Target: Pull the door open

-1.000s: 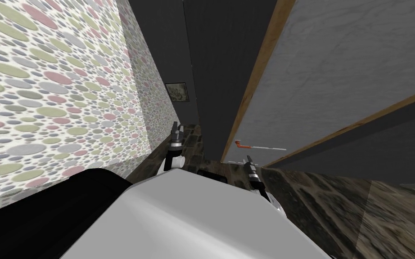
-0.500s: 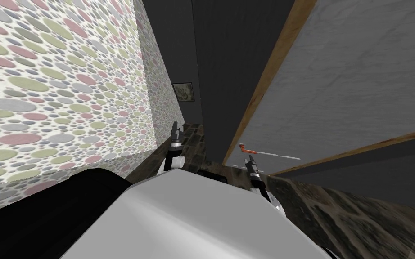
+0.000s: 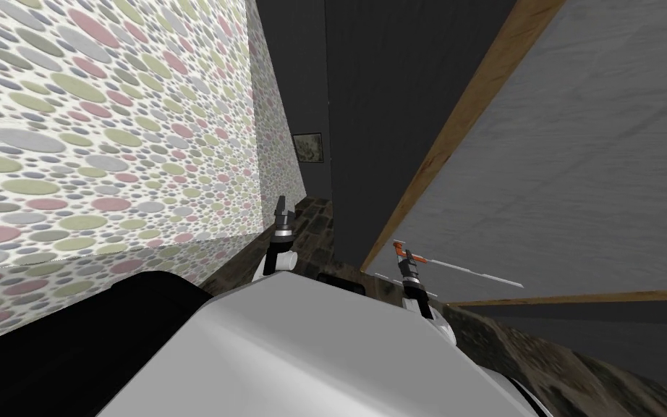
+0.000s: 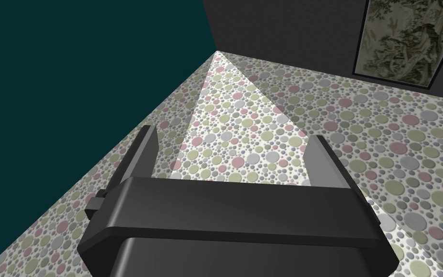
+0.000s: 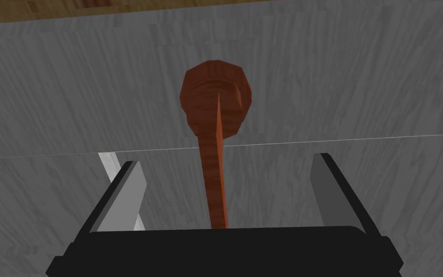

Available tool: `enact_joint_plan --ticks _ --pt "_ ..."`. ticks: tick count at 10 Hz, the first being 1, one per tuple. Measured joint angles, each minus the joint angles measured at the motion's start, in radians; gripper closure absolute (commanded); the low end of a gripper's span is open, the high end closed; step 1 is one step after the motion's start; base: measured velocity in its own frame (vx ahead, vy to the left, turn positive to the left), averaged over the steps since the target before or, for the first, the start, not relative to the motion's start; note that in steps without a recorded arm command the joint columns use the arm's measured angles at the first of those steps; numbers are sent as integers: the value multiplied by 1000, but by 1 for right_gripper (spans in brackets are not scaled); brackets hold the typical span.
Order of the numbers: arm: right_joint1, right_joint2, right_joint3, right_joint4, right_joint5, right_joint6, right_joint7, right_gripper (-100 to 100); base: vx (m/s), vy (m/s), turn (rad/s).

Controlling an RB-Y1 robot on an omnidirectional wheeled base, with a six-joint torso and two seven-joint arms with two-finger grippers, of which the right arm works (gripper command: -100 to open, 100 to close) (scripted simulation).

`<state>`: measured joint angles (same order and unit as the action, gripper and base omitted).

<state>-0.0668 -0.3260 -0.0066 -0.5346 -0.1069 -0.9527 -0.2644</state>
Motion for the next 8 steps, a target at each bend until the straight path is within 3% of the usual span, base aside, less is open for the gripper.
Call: enact_joint_plan --ticks 1,2,8 --pt "0 6 -19 -4 -5 8 8 -100 32 -34 26" --pt "0 7 -21 -7 -5 12 10 100 -3 4 -22" --pt "0 5 -20 -3 -5 10 8 100 -18 0 16"
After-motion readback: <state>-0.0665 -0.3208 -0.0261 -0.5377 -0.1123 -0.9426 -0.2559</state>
